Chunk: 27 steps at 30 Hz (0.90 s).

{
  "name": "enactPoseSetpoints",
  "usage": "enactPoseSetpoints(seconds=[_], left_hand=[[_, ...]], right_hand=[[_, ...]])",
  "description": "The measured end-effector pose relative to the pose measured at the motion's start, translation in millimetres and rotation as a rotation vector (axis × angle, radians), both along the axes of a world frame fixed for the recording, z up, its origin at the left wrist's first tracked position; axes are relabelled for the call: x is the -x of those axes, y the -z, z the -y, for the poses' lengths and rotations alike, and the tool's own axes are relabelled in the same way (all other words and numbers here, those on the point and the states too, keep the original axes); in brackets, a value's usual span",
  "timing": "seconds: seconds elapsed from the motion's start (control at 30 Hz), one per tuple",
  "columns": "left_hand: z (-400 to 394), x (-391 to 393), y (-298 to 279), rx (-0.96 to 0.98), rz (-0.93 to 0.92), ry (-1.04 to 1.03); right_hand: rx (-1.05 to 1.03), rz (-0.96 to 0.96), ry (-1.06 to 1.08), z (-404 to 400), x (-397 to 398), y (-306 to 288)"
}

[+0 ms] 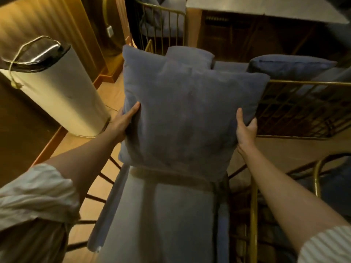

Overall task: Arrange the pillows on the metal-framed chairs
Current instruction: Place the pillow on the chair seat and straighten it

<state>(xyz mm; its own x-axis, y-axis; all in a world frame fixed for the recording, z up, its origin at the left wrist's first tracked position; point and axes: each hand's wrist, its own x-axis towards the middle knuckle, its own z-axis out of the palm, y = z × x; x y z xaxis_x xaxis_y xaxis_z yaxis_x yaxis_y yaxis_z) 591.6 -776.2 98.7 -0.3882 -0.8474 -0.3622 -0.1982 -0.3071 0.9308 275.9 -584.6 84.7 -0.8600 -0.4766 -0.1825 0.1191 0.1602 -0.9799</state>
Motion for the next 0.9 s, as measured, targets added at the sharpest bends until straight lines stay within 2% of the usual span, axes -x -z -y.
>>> enactPoseSetpoints(seconds=[0.23, 0.4, 0.57, 0.9], left_hand=[[49.0, 27.6, 75.6, -0.189, -0.077, -0.074], [50.7, 25.4, 118.1, -0.173, -0.037, -0.104], [47.5, 19.6, 131.9, -0.141, 0.095, -0.065], [35.9, 36.9, 139.9, -0.278, 0.224, -0.179]], right_hand=[[-0.049, -0.022, -0.015, 29.4, 2.9, 62.7], [-0.113, -0.054, -0.084, 37.3, -1.7, 97.7], [-0.197, 0.005, -0.063, 20.3, -15.6, 119.1], [-0.297, 0.041, -0.013, 15.4, -19.7, 134.6]])
